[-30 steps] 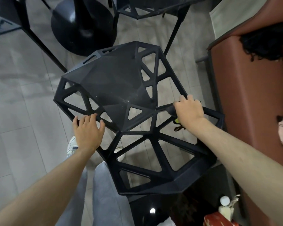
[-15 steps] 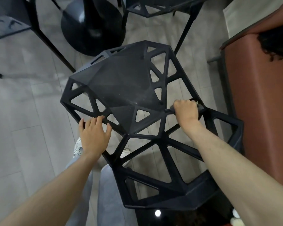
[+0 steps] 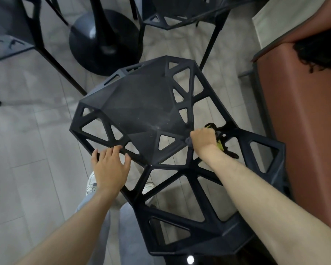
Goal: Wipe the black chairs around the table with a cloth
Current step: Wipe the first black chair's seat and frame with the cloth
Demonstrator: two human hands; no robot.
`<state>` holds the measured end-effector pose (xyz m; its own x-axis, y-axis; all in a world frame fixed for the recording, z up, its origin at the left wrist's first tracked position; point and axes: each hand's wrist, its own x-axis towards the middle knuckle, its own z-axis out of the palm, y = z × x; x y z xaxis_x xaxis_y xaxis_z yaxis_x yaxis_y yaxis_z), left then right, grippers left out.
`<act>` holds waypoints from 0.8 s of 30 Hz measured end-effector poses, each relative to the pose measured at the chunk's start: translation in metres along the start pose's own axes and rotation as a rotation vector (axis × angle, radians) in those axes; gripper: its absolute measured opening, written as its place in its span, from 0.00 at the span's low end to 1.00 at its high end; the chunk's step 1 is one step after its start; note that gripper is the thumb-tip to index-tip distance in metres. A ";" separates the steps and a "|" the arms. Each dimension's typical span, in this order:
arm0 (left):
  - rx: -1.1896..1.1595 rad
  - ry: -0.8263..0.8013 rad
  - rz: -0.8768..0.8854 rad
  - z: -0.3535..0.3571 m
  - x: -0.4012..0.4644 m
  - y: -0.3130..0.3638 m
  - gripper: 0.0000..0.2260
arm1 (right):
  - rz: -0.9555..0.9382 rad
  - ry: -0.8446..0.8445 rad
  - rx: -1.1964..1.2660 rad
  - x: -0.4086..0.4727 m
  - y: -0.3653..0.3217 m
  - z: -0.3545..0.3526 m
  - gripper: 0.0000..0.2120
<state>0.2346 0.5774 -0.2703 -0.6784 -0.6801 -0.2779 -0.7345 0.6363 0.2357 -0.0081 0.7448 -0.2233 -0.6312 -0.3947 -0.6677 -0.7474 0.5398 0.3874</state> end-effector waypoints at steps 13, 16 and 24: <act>0.001 -0.041 -0.008 -0.006 -0.001 0.003 0.13 | 0.057 0.045 -0.100 -0.037 0.080 -0.035 0.09; -0.012 -0.027 0.002 -0.003 -0.001 0.000 0.12 | 0.024 0.025 -0.055 -0.023 0.059 -0.020 0.12; 0.011 0.017 0.028 0.004 -0.001 -0.007 0.18 | 0.013 0.041 0.235 0.034 0.006 0.023 0.09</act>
<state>0.2405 0.5757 -0.2756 -0.6988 -0.6681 -0.2556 -0.7152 0.6590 0.2330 -0.0293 0.7516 -0.2584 -0.6517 -0.4138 -0.6357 -0.6733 0.7015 0.2336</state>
